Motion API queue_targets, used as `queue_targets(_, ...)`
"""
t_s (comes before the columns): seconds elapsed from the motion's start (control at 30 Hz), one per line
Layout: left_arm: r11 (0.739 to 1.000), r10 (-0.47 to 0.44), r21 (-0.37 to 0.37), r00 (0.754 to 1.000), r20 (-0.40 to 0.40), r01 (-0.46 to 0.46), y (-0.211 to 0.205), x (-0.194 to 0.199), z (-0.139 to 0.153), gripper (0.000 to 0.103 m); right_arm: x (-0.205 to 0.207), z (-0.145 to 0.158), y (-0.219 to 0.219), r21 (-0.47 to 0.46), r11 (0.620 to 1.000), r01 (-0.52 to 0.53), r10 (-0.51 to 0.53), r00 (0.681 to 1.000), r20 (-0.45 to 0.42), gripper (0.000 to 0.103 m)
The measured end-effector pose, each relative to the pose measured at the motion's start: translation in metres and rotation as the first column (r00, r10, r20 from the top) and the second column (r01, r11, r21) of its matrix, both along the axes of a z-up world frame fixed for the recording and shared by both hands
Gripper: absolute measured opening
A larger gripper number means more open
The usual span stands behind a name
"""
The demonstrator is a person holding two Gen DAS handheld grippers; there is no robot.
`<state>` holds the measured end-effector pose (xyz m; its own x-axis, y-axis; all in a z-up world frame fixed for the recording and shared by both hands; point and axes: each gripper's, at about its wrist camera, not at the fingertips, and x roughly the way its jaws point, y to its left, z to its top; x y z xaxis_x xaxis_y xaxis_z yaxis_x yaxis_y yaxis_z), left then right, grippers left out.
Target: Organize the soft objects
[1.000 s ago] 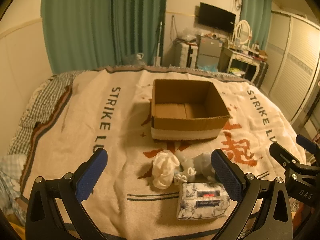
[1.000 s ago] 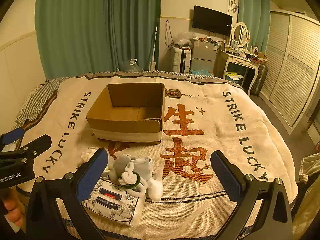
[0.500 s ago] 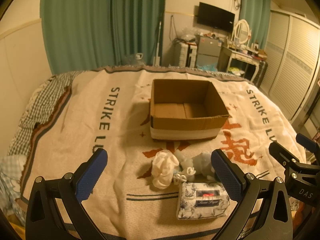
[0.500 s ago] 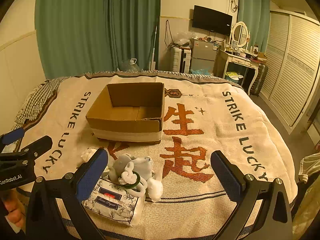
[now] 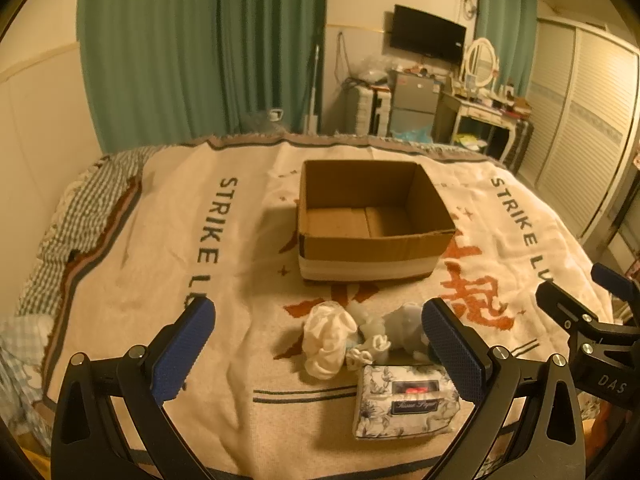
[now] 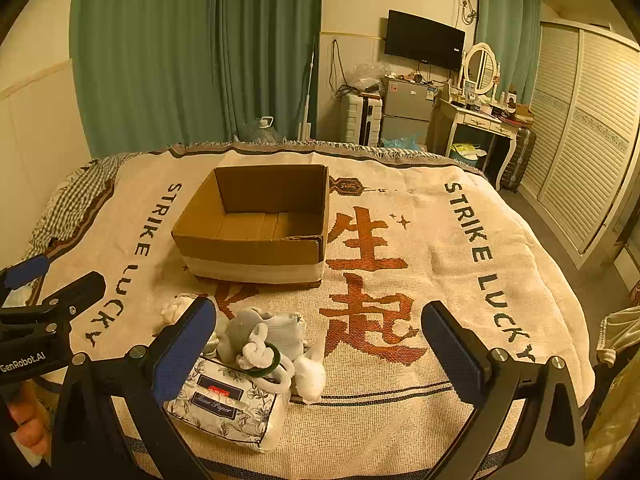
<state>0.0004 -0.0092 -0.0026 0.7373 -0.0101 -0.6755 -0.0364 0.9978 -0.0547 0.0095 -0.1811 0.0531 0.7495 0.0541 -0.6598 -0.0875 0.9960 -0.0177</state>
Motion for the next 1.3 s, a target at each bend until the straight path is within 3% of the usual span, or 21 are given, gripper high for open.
queue_targets(0.37,1.000,-0.018,0.011,1.000,-0.002,0.018,0.007,-0.004,-0.001,0.103,-0.005,-0.007,-0.001,-0.010,1.000,0.005,-0.005,1.000,-0.027,0.103)
queue_targets(0.53,1.000,-0.014,0.018,0.999,-0.047,0.015,0.015,-0.001,-0.017,0.103,-0.002,-0.031,0.010,-0.019,1.000,0.014,-0.017,0.990,-0.143,0.103)
queue_targets(0.67,1.000,0.003,0.024,0.998,-0.063,-0.001,0.026,0.002,-0.027,0.103,0.005,-0.061,0.021,0.010,1.000,0.023,-0.020,0.964,-0.265,0.103)
queue_targets(0.9,1.000,0.026,0.017,0.993,-0.118,-0.025,0.042,0.012,-0.049,0.103,0.017,-0.125,0.040,0.034,0.998,0.058,-0.035,0.884,-0.465,0.092)
queue_targets(1.1,0.999,0.016,0.031,0.988,-0.155,-0.012,0.048,0.018,-0.067,0.103,0.027,-0.154,0.047,0.033,0.995,0.089,-0.058,0.844,-0.533,0.090)
queue_targets(1.3,0.999,0.008,0.041,0.985,-0.174,-0.001,0.054,0.021,-0.076,0.103,0.033,-0.168,0.053,0.055,0.993,0.106,-0.057,0.825,-0.562,0.090)
